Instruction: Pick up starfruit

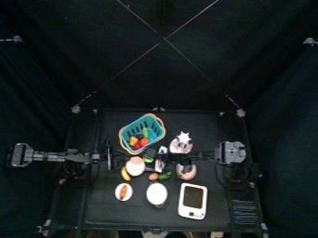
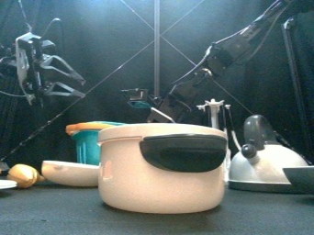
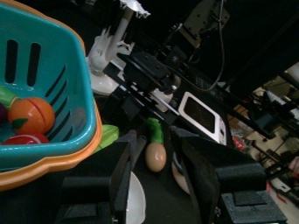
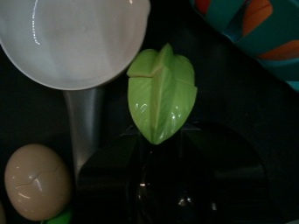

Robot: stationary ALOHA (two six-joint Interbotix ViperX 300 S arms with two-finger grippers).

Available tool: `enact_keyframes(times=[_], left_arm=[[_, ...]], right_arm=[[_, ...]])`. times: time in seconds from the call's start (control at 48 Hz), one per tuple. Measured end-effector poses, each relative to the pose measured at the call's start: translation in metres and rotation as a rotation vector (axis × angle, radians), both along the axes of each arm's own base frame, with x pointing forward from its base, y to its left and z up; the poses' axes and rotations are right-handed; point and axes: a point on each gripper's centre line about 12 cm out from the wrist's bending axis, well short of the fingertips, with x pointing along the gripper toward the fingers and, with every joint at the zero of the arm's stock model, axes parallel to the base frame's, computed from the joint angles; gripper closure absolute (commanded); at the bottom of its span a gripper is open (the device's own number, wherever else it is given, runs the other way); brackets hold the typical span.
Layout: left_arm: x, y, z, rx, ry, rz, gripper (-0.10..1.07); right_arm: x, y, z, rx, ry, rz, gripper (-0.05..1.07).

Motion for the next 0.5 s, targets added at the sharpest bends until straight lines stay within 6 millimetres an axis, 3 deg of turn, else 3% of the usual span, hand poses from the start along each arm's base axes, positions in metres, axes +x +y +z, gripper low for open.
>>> enact_keyframes(times=[0.25,0.5], left_arm=[[-0.0003,0.0,-0.0006,-0.001,0.001,0.001,0.21],[0.0,-0.0002,0.0,-0.002,0.0,0.0,0.21]], right_arm=[[-0.003,0.0021,0.0032,0.027,-0.008,-0.02,0.35],[-0.0038,0.0028,0.0031,0.049,-0.004,-0.04,0.02]])
